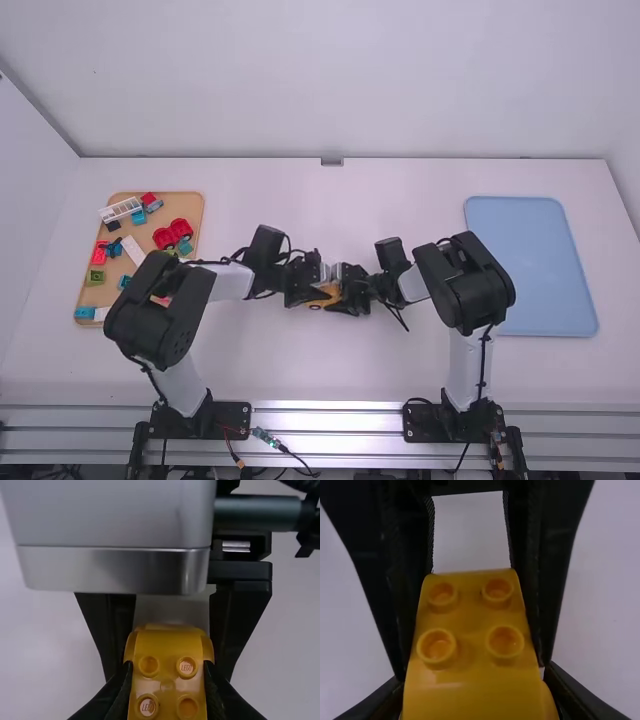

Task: Assemble lego blocks to make yellow taxi

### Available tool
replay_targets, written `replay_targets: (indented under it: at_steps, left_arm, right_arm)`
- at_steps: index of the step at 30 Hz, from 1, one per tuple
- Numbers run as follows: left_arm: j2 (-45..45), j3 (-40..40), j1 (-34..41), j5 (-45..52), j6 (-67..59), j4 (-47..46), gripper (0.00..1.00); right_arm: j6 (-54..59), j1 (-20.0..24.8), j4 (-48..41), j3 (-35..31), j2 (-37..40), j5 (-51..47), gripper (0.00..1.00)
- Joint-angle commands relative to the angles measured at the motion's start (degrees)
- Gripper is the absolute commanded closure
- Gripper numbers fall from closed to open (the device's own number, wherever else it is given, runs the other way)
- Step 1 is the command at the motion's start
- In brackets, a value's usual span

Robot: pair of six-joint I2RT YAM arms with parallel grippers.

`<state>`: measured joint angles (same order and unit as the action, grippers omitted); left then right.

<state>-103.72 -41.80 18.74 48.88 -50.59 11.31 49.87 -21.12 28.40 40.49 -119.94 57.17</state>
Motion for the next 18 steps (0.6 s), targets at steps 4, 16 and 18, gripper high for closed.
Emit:
replay_targets:
  at_steps: [4, 16, 18]
  left_arm:
    - [-1.9, 0.9, -0.3, -0.5, 0.0, -2.4, 0.98]
    - [-1.9, 1.2, -0.4, 0.2, -2.3, -8.0, 0.98]
    - [-1.6, 1.5, -0.3, 0.2, -2.1, -7.9, 0.98]
  right_arm:
    - [-0.3, -0.3, -0.5, -0.3, -0.9, -1.5, 0.92]
    - [-0.3, 1.0, -0.4, -0.4, -0.9, -1.5, 0.92]
    - [-0.4, 1.4, -0.4, -0.4, -0.9, -1.5, 0.93]
